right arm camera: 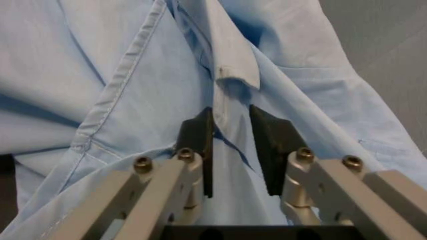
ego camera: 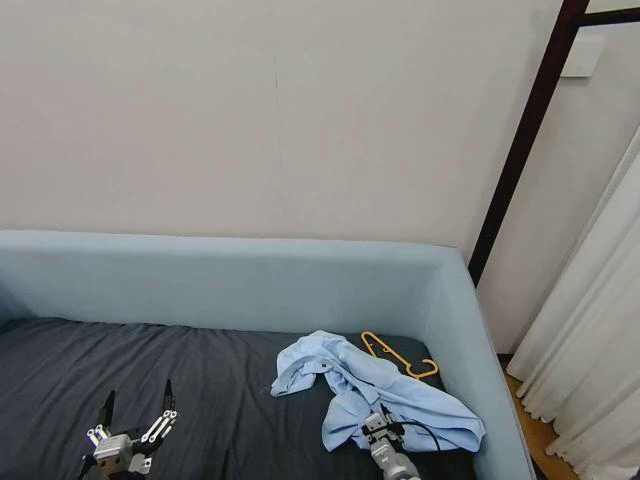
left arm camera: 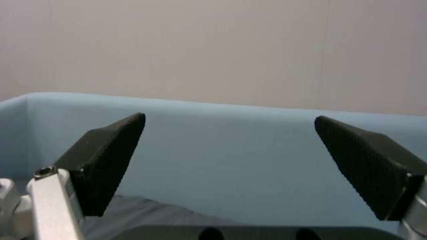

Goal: Pick up the clothes from the sofa and hang them on the clothes hanger.

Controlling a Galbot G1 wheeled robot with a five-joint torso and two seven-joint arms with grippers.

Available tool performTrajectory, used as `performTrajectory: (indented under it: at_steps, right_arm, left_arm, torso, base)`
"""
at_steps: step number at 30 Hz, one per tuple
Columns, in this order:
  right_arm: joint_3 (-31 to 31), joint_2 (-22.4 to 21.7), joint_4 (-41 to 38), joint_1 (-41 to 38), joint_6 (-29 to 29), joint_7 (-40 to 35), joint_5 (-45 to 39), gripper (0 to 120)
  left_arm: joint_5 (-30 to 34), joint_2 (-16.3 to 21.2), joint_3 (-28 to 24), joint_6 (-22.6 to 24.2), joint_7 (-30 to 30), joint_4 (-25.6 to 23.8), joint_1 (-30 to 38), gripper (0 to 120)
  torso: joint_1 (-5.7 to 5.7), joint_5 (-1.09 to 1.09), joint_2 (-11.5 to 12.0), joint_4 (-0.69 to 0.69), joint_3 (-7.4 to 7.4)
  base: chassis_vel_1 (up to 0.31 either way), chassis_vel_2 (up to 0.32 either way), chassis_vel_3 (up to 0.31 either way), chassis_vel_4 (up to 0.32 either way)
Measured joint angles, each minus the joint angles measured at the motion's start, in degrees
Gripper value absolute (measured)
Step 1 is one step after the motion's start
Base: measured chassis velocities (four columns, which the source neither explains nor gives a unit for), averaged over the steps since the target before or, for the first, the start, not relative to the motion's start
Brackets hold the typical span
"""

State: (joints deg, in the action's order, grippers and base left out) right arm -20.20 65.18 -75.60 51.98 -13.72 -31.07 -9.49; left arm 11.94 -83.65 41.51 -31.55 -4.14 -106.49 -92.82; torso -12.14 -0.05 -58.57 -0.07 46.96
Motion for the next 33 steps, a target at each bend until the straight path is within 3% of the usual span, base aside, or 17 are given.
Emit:
performTrajectory:
  at_steps: [4,19,25,31,33]
  right_arm:
    - [0.0,0.0,-0.2,0.1,0.7,-0.4,0.3,1]
    - [2.2,-2.4,-2.9,-0.8,5.7,1.8,-1.1,0]
    - [3.1,-5.8,-8.4,-1.8,8.2,4.4,-4.8,0]
    - [4.6,-6.4,-10.2,-2.2,14.4,7.4,-6.9,0]
    - [4.8,-6.4,-10.4,-2.5,15.9,7.9,-7.8,0]
  left_arm:
    - [0.0,-0.1,-0.2,0.0,0.0,0.2,0.1,100]
    - [0.0,0.1,-0.8,0.1,0.1,1.2,0.8,100]
    - [0.0,4.0,-3.5,-0.2,3.6,5.9,2.9,100]
    - [2.9,9.8,-7.0,-0.6,12.8,13.5,8.6,100]
    - [4.6,12.5,-8.3,-0.6,18.6,17.5,11.5,100]
  torso:
    - [0.00,0.00,0.0,0.00,0.00]
    - [0.00,0.01,0.0,0.00,0.00]
    - [0.00,0.00,0.0,0.00,0.00]
    - [0.00,0.00,0.0,-0.01,0.00]
    - [0.00,-0.01,0.0,0.00,0.00]
  base:
    - [0.000,0.000,0.000,0.000]
    - [0.000,0.000,0.000,0.000]
    - [0.000,0.000,0.000,0.000]
    - [0.000,0.000,0.000,0.000]
    - [0.000,0.000,0.000,0.000]
